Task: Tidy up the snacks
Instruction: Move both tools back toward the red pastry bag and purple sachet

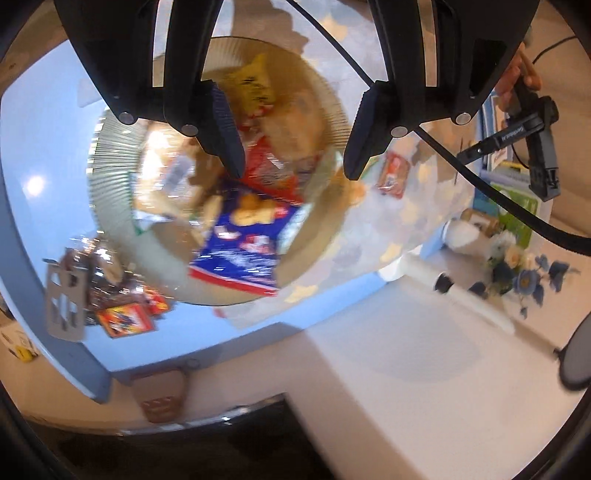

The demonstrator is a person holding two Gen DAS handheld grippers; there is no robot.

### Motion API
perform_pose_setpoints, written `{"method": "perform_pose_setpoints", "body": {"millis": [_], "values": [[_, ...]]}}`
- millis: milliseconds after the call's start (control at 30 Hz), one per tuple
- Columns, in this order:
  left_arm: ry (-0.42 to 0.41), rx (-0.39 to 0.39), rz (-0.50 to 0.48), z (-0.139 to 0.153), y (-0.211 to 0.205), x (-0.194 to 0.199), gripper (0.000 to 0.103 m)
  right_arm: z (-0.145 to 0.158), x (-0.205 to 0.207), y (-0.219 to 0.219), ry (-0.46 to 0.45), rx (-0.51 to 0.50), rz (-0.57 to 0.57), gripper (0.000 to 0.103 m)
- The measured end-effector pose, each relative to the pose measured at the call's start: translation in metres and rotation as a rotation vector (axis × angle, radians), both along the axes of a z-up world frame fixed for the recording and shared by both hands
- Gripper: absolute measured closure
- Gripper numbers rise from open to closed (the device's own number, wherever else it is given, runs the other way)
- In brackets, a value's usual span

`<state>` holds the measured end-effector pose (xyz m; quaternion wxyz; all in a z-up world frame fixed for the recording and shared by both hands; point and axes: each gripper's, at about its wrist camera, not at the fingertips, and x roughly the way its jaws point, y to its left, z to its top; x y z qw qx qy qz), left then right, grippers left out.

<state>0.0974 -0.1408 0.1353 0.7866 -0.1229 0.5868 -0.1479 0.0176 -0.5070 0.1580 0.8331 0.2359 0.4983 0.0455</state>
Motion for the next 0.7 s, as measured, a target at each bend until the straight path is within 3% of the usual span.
{"method": "perform_pose_setpoints", "body": {"millis": [167,267,333,467,567,700], "values": [[0.038,-0.004,0.078,-0.018,0.049,-0.003,0.07,0.0,-0.001,0.05,-0.017,-0.022,0.03,0.04],[0.012,0.033,0.048,-0.019,0.059,-0.012,0.066,-0.012,0.006,0.083,0.028,0.018,0.062,0.04],[0.022,0.053,0.017,-0.026,0.067,-0.015,0.055,-0.016,0.01,0.104,0.058,0.041,0.082,0.04],[0.045,0.052,0.005,-0.037,0.097,-0.015,0.055,-0.007,0.016,0.148,0.035,-0.01,0.134,0.037],[0.047,0.062,0.046,-0.04,0.139,-0.018,0.055,-0.009,0.024,0.176,0.037,-0.063,0.154,0.029],[0.055,0.054,0.134,-0.041,0.213,-0.022,0.055,-0.019,0.035,0.206,0.068,-0.084,0.188,0.029]]}}
